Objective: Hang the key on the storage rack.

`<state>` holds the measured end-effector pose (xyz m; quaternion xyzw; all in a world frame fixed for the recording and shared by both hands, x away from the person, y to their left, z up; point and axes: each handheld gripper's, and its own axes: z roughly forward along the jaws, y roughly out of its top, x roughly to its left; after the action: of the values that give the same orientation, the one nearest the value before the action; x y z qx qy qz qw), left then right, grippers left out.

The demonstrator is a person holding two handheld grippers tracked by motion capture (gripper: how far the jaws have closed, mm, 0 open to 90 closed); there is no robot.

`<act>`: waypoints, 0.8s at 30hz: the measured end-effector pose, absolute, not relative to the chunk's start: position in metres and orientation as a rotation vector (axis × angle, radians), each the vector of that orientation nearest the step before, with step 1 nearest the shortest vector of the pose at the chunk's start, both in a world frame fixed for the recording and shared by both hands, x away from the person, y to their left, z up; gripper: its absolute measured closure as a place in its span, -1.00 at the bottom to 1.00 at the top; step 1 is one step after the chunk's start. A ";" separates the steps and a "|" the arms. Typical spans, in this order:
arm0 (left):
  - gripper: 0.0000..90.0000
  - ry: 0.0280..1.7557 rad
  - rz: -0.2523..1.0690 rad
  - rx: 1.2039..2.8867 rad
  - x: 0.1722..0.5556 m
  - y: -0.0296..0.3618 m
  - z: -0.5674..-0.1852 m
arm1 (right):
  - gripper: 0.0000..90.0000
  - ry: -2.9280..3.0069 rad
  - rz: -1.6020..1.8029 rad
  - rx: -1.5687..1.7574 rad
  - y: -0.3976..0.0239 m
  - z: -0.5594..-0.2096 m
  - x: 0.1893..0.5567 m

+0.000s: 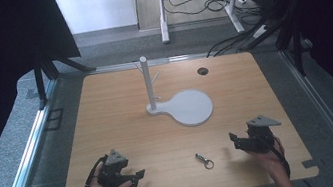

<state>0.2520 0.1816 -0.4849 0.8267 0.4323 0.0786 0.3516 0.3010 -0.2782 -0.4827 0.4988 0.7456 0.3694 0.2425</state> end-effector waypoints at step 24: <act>-0.46 1.107 0.196 2.152 0.251 0.180 -0.484 | -0.32 2.057 1.051 1.343 -0.284 -0.472 0.296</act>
<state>0.2512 0.1800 -0.4843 0.8305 0.4273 0.0756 0.3493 0.2961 -0.2844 -0.4725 0.4888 0.7488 0.3826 0.2325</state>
